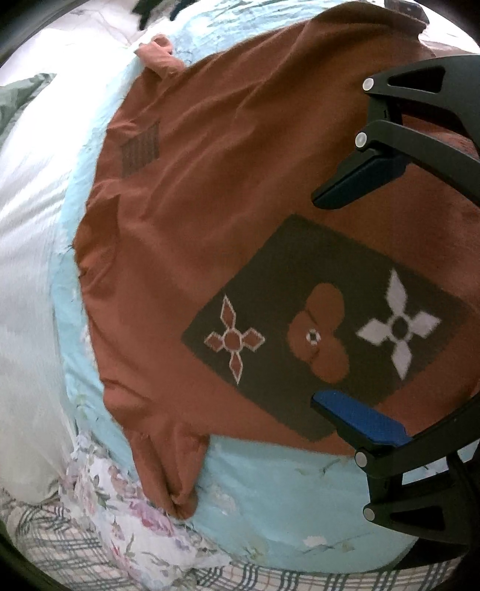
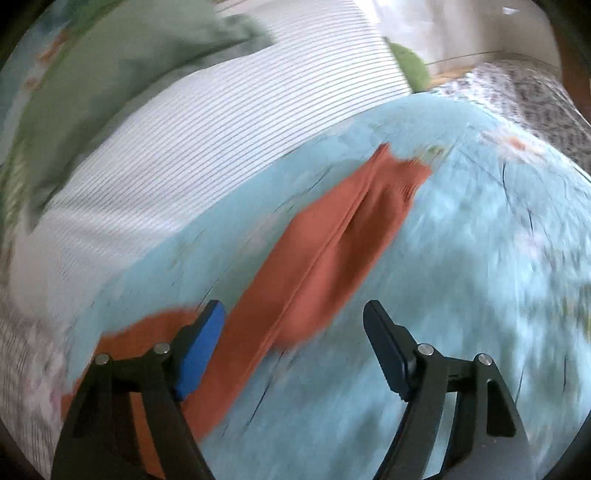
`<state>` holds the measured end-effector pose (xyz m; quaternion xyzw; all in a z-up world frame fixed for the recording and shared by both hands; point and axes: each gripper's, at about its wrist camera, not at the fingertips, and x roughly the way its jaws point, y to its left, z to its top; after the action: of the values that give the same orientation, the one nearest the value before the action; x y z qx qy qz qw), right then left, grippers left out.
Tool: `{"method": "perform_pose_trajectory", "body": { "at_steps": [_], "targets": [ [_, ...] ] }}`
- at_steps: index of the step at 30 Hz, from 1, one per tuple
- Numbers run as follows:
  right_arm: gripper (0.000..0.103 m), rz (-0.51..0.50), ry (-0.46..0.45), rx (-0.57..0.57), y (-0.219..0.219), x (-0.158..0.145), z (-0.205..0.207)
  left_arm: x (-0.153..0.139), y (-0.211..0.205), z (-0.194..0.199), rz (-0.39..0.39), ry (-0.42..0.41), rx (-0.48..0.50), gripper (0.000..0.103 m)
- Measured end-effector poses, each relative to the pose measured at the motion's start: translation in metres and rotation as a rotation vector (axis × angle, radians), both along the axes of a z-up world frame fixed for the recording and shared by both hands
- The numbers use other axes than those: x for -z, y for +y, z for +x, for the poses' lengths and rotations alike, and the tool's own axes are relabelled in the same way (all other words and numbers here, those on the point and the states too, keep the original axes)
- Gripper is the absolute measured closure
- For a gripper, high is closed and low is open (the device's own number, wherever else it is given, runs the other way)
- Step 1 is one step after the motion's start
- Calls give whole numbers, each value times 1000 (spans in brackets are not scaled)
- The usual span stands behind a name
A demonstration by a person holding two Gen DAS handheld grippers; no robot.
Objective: Fold small clothes
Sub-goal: 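Grasp the sweater sleeve cuff with the right gripper and lift it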
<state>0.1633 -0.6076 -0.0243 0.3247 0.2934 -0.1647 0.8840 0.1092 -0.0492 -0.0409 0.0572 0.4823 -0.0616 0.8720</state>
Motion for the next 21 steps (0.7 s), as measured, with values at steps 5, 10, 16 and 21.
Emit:
{"method": "perform_pose_trajectory", "body": {
  "at_steps": [5, 10, 16, 21],
  "targets": [
    [39, 35, 24, 80, -54, 8, 48, 16, -14, 15, 16, 40, 9, 4],
    [42, 36, 56, 120, -85, 20, 80, 27, -24, 30, 3, 75, 6, 4],
    [95, 1, 92, 64, -82, 23, 95, 34, -31, 40, 22, 110, 20, 4],
    [95, -10, 8, -94, -27, 0, 86, 32, -30, 38, 4, 102, 31, 4]
  ]
}}
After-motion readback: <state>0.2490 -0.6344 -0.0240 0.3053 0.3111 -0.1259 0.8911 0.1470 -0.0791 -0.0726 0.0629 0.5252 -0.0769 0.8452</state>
